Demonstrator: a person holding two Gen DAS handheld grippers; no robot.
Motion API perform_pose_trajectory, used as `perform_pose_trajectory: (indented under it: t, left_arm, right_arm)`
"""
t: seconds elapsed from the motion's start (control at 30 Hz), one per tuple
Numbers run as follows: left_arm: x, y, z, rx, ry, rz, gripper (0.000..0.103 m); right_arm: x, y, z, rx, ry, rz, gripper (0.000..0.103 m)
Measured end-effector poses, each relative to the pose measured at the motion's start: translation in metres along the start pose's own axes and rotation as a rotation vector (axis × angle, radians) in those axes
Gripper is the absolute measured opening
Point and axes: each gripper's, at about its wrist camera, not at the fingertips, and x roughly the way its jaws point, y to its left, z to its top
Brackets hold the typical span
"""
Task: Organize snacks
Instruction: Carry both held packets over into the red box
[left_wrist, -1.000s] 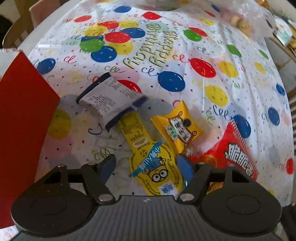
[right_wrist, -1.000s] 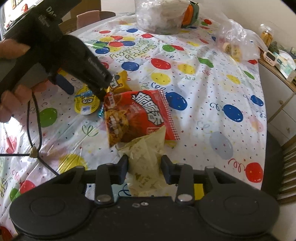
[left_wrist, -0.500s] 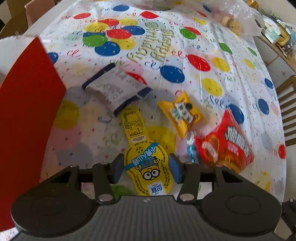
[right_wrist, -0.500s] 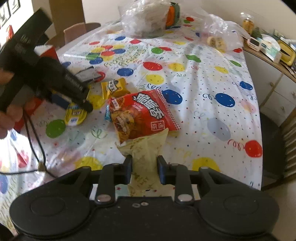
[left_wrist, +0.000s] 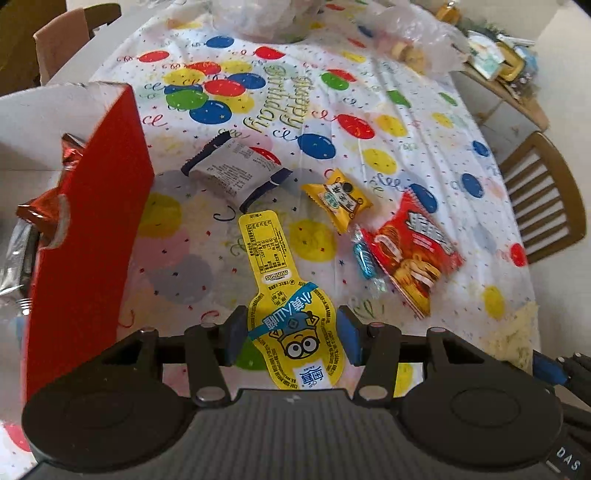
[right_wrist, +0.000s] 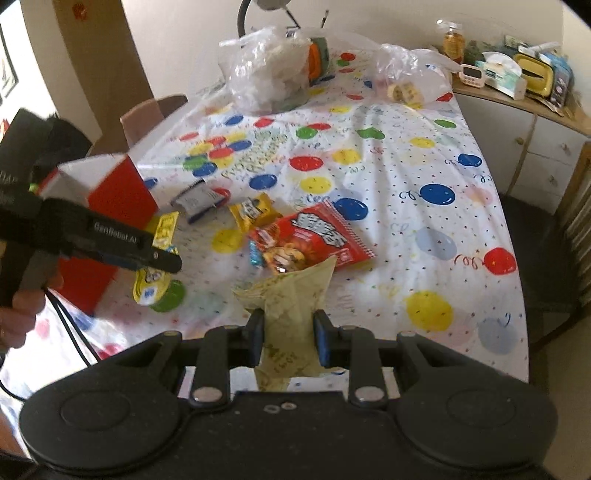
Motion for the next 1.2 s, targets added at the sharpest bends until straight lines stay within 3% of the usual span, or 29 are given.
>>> perform_pose_trajectory:
  t: [0.43,0.83,1.2]
  left_arm:
    - [-0.083,0.023,-0.015,0.172,-0.074,-0.044,0.051]
    - [-0.134,0.095,-0.006,0.173,-0.152,-0.05,0.051]
    - [-0.161,0.171,0.012,0.154,-0.19,-0.02,0.051]
  right_arm:
    - [-0.034,0.061,0.01,0.106,-0.065,0.009,0.026]
    - [-0.036,0.145,0.034,0.091,-0.11,0.034,0.026]
    - [-0.012,0.224,0.064,0.029,-0.13,0.072,0.026]
